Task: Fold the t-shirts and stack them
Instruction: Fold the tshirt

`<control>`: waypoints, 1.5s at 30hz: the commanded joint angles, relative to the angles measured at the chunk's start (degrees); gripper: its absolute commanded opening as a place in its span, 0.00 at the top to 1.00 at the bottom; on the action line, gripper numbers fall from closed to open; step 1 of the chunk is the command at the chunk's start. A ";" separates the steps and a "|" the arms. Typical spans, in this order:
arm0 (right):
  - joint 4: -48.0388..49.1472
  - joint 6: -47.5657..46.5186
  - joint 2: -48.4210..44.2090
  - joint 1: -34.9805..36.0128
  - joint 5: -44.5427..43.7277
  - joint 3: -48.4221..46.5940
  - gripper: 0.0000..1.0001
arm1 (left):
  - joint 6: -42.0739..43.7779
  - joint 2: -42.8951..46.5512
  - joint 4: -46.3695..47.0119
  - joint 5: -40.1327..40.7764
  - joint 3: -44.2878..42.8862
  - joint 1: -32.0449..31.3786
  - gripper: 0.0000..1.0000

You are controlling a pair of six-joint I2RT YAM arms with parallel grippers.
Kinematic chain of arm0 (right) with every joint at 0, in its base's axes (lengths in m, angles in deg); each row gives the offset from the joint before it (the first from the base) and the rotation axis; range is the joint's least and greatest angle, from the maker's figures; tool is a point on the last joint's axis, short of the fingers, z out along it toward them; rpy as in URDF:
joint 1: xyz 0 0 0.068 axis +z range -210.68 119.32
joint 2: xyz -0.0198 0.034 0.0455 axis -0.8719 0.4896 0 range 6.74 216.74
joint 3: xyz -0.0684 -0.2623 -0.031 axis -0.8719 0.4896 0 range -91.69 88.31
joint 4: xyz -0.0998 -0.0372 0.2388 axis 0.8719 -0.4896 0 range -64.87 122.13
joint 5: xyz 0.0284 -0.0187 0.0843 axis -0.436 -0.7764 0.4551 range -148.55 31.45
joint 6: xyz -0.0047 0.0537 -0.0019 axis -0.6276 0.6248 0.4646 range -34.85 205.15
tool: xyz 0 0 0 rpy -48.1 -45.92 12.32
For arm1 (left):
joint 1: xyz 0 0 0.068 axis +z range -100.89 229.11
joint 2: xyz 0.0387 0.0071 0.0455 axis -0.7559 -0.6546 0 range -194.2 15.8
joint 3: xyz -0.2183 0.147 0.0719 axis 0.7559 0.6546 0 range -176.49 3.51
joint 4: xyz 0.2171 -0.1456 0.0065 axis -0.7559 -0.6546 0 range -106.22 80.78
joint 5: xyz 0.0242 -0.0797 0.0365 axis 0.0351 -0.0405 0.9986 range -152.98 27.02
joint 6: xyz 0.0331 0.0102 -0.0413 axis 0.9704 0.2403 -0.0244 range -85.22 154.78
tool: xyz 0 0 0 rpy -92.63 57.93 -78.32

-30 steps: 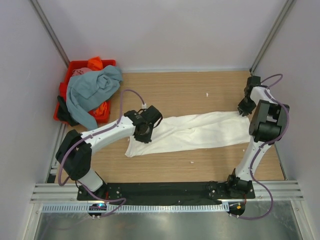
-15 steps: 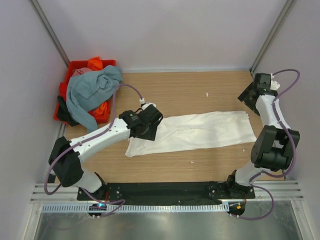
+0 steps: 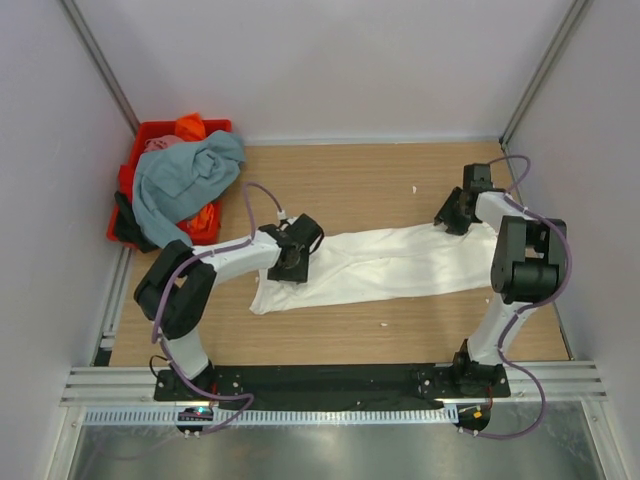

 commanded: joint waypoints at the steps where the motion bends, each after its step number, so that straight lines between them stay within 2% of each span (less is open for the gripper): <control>1: 0.68 -0.09 -0.20 0.19 -2.29 2.83 0.57 | -1.27 0.49 3.77 0.25 1.73 1.43 0.47; 6: 2.78 4.04 -4.23 1.94 -3.36 12.24 0.56 | -0.48 -3.02 5.00 -0.80 0.34 4.85 0.48; 9: 2.70 5.54 -4.42 4.93 -3.36 14.80 0.54 | 0.23 -9.68 3.95 -1.68 -6.50 6.53 0.50; 12: 2.61 8.16 -5.99 6.79 0.85 17.08 0.52 | 2.16 -20.22 -1.04 -2.38 -20.98 9.94 0.50; 13: 2.26 9.13 -6.96 10.01 1.12 19.09 0.51 | 3.29 -23.21 -3.15 -2.82 -31.72 10.92 0.50; 14: 2.43 10.36 -8.18 11.26 1.38 20.50 0.51 | 3.91 -30.81 -7.17 -3.17 -37.92 11.89 0.50; 15: 2.87 12.90 -10.02 13.01 2.69 21.99 0.50 | 4.36 -34.54 -9.30 -3.44 -51.38 13.90 0.49; 16: 3.14 15.01 -13.35 15.03 3.14 24.88 0.50 | 4.53 -39.28 -13.59 -3.61 -59.00 14.79 0.49; 17: 4.18 16.68 -15.12 20.70 4.45 26.21 0.50 | 4.10 -48.46 -16.41 -5.01 -67.69 15.75 0.49; 18: 4.28 18.79 -16.62 23.54 7.25 27.18 0.50 | 3.75 -53.95 -18.79 -9.28 -86.31 17.59 0.48; 19: 5.15 23.77 -19.68 26.71 9.02 28.06 0.50 | 3.14 -58.01 -19.34 -12.37 -94.33 18.22 0.47; 20: 4.12 25.47 -21.28 34.05 9.12 27.55 0.49 | 2.69 -60.66 -17.08 -15.19 -99.54 18.83 0.44; 21: 2.71 27.32 -22.68 37.08 7.12 26.41 0.48 | 2.08 -60.16 -12.97 -16.43 -98.47 19.80 0.41; 22: 2.09 28.99 -24.53 40.24 6.49 23.71 0.46 | 1.47 -57.63 -1.79 -20.88 -93.41 20.15 0.39; 23: 0.87 29.01 -26.89 42.36 5.61 21.59 0.43 | 0.76 -53.78 4.50 -21.97 -87.27 20.51 0.32; 24: -4.28 28.57 -27.79 45.25 3.95 19.05 0.38 | 1.10 -48.96 9.70 -22.77 -79.55 20.51 0.28; 25: -6.59 27.78 -28.49 45.98 0.89 13.89 0.34 | 1.89 -47.86 13.14 -24.25 -79.64 20.33 0.24; 27: -12.75 23.92 -29.29 46.16 -2.29 8.85 0.25 | 4.61 -47.68 10.99 -26.11 -87.06 19.63 0.11; 28: -14.68 22.26 -29.29 46.07 -9.18 3.87 0.22 | 5.23 -46.37 9.24 -28.46 -88.77 19.37 0.07; 29: -17.14 19.89 -28.59 46.07 -11.86 1.55 0.20 | 5.59 -44.88 9.22 -29.18 -89.05 19.19 0.01; 30: -17.60 18.56 -28.07 45.99 -13.62 -0.38 0.15 | 6.37 -42.43 9.22 -29.71 -86.79 19.19 0.00; 32: -17.08 16.80 -26.49 43.88 -15.74 -4.87 0.14 | 7.08 -33.91 9.40 -28.67 -82.57 19.10 0.00; 34: -14.98 14.69 -23.85 41.00 -15.58 -6.55 0.13 | 8.31 -24.45 7.92 -26.39 -74.84 19.19 0.00; 37: -9.09 11.18 -17.71 37.39 -11.98 -8.13 0.15 | 9.02 -15.19 3.53 -22.00 -63.15 19.02 0.00; 38: -6.99 10.38 -15.43 35.20 -9.62 -9.27 0.16 | 8.93 -9.07 2.73 -20.94 -59.47 19.10 0.00; 39: -6.45 8.55 -13.05 34.22 -8.12 -12.67 0.17 | 9.10 -5.52 2.28 -20.76 -51.43 19.10 0.00; 40: -6.18 7.48 -7.90 32.56 -6.63 -14.71 0.17 | 9.02 -2.36 1.15 -20.41 -47.08 18.93 0.00; 41: -6.35 6.78 -5.50 32.10 -5.22 -16.99 0.19 | 8.84 4.29 0.96 -19.62 -38.25 18.93 0.00; 45: -6.88 2.47 5.58 31.84 -3.36 -28.67 0.20 | 6.74 19.01 0.26 -18.82 -18.16 17.61 0.01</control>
